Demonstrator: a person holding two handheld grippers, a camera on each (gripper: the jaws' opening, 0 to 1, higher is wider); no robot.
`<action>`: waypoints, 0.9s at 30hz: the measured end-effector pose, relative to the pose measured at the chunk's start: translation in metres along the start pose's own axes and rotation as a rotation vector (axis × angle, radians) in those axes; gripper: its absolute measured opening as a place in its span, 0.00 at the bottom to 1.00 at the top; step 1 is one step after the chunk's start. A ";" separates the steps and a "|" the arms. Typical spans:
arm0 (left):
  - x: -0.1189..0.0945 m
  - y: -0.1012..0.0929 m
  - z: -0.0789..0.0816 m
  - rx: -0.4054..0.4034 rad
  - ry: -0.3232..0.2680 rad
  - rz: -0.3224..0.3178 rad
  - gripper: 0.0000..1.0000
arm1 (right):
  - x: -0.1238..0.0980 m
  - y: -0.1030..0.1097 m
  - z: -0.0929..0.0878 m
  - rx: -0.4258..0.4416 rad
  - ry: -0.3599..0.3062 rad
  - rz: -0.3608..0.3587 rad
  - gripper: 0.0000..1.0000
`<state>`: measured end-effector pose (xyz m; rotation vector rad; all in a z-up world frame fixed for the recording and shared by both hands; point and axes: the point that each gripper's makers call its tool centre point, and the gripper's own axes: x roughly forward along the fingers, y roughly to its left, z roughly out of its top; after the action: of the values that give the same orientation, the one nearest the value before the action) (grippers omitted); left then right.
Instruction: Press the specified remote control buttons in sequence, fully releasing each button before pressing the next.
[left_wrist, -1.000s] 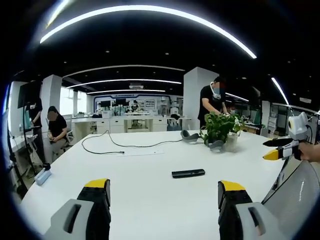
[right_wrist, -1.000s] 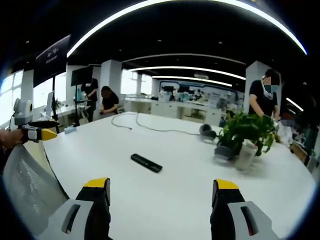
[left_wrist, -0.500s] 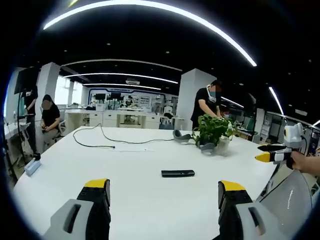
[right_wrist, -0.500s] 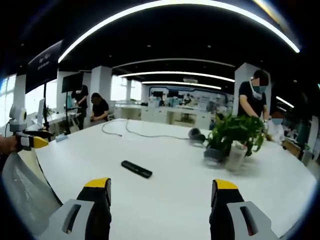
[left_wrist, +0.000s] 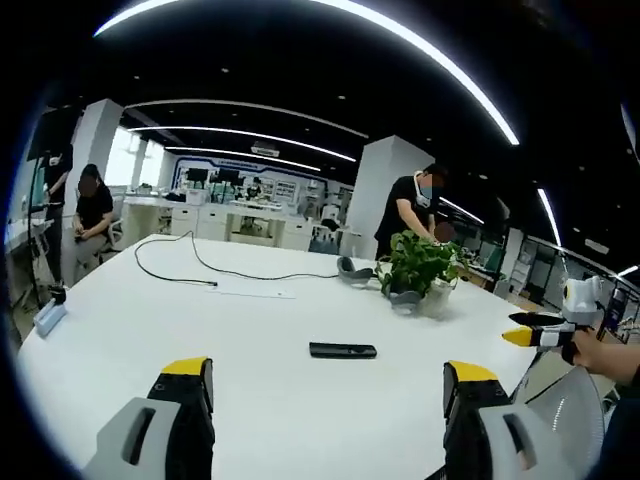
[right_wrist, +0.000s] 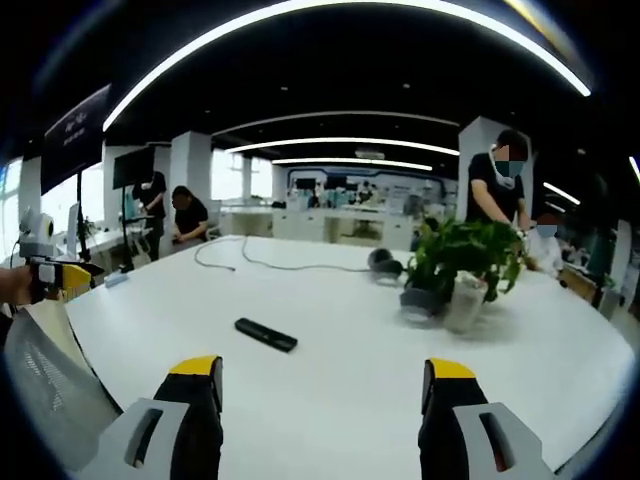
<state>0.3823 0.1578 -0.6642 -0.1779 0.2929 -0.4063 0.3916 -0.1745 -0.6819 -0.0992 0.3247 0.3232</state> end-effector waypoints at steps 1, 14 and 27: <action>0.005 -0.001 0.001 0.011 0.002 -0.012 1.00 | 0.000 0.001 -0.001 -0.002 0.003 0.004 0.81; 0.094 -0.020 -0.032 0.156 0.208 -0.263 1.00 | 0.004 0.002 -0.008 -0.026 0.046 0.019 0.79; 0.165 -0.027 -0.064 0.283 0.366 -0.404 0.96 | 0.006 0.003 -0.012 -0.060 0.075 0.020 0.78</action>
<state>0.4970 0.0578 -0.7588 0.1210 0.5574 -0.8783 0.3928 -0.1713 -0.6955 -0.1672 0.3903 0.3494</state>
